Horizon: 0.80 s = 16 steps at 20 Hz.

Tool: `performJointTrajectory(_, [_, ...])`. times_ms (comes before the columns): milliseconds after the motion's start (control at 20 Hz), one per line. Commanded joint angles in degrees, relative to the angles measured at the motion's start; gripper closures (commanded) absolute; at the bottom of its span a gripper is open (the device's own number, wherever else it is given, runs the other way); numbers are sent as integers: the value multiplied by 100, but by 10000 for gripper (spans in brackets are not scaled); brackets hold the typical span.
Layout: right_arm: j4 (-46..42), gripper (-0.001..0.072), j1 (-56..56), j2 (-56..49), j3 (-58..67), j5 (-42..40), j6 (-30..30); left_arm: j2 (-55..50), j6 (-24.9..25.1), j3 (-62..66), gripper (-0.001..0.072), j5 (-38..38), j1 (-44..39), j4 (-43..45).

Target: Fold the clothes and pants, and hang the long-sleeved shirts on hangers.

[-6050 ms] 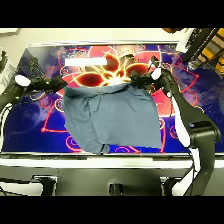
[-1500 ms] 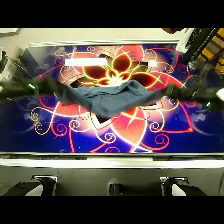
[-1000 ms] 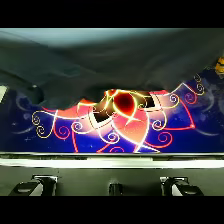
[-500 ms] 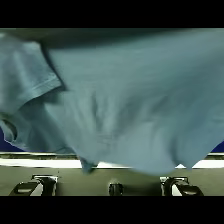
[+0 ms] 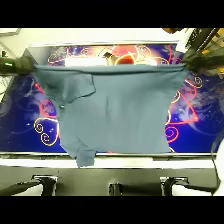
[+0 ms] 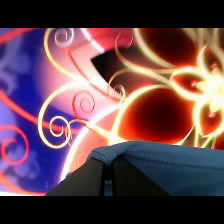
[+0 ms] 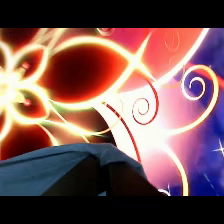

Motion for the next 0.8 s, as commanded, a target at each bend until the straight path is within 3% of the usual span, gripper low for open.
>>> performJointTrajectory(0, [164,684,74,-1342,2,-765,-24,-1462,101,-24,690,881,-122,-17])
performJointTrajectory(150, [144,684,247,-1886,2,-1362,-118,-2135,98,-24,690,1794,-164,-15])
performJointTrajectory(250, [81,684,365,-2057,2,-1355,-151,-2323,210,-22,690,1847,-136,-15])
performJointTrajectory(750, [-310,684,400,-2275,-7,411,-122,-2409,570,-127,689,-586,-118,4])
